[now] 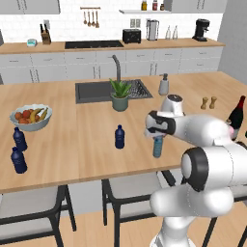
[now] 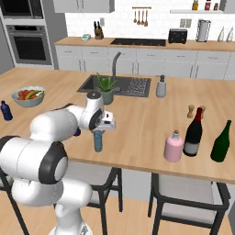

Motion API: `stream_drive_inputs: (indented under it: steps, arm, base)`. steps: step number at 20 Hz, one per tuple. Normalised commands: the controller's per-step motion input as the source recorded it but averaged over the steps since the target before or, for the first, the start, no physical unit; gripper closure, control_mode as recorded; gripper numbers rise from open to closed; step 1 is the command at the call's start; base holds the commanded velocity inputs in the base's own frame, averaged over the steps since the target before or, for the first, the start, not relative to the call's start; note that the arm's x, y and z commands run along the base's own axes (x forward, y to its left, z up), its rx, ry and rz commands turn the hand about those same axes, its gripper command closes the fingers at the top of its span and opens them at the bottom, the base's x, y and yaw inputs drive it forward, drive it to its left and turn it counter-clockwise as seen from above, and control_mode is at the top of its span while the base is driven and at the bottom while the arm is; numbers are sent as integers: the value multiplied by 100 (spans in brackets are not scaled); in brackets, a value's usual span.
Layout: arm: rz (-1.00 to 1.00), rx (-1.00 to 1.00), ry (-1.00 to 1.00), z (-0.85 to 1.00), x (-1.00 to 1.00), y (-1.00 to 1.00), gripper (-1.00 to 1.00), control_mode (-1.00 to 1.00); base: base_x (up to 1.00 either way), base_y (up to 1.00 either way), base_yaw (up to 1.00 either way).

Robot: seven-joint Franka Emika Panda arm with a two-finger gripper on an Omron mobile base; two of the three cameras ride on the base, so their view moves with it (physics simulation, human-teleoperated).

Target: Move the plastic bottles in the middle to the plastics group, and the glass bottles in the middle to the glass group.

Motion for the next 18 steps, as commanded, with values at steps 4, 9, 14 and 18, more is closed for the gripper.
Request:
stream_drive_inputs:
  steps: [4,9,14,18]
  arm:
    - [4,2,-1,33,-69,29,100,-100]
    - [6,1,-1,44,-48,68,100,-100]
    - [9,0,-4,23,-21,96,100,-100]
    - [9,0,-10,13,-5,88,100,-100]
  base:
    - [0,0,0]
    - [0,0,0]
    - [0,0,0]
    - [0,0,0]
